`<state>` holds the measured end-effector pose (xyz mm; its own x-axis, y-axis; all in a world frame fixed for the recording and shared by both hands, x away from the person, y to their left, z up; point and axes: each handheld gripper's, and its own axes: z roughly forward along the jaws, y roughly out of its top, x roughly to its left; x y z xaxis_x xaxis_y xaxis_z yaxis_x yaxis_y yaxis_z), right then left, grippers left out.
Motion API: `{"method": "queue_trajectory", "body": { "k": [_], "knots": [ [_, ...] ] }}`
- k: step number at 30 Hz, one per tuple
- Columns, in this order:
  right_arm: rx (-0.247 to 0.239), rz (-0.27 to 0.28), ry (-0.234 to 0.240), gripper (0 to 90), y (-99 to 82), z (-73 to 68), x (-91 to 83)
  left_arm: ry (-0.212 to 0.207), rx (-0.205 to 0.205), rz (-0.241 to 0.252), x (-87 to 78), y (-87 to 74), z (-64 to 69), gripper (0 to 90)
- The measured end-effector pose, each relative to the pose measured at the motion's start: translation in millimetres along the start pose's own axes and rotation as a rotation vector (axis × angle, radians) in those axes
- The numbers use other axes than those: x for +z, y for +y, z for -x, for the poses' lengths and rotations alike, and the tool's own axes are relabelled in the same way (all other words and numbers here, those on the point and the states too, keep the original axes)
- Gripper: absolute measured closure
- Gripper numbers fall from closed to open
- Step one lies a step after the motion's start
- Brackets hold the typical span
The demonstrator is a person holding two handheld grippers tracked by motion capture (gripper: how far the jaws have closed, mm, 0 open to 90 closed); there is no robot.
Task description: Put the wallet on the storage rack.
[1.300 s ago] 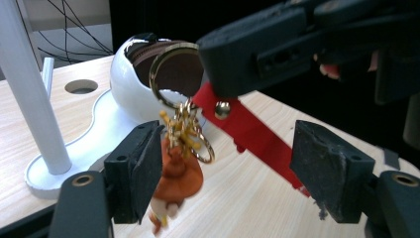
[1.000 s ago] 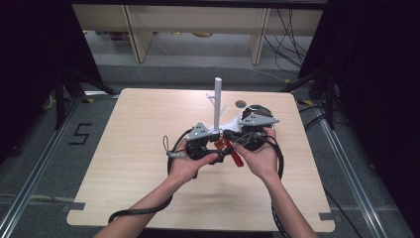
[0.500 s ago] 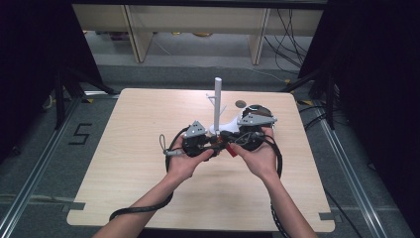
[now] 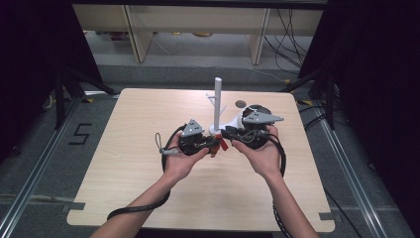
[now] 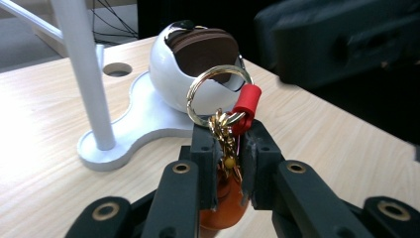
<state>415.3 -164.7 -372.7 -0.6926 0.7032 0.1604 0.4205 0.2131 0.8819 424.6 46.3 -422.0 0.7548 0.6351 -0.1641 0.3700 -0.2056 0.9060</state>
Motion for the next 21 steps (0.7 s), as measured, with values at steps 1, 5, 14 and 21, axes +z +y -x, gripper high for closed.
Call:
{"method": "queue_trajectory", "body": {
  "k": [1, 5, 14, 21],
  "knots": [
    [-0.009, 0.013, -0.007, 73.2, 0.4, 2.0, -2.5, 0.001, -0.003, -0.004, -0.4, 0.1, -0.1, 77.6],
    [0.032, 0.034, -0.014, 72.0, -2.1, 4.6, -11.5, 0.019, 0.005, -0.013, -2.8, 0.2, -2.1, 77.6],
    [0.102, 0.072, -0.06, 70.9, -25.3, 19.1, -37.6, 0.075, 0.009, 0.013, -10.5, 4.4, -14.9, 77.7],
    [0.135, 0.08, -0.107, 66.5, -50.4, 38.7, -50.9, 0.094, 0.018, 0.043, -14.7, 7.4, -21.8, 77.8]
  ]
}}
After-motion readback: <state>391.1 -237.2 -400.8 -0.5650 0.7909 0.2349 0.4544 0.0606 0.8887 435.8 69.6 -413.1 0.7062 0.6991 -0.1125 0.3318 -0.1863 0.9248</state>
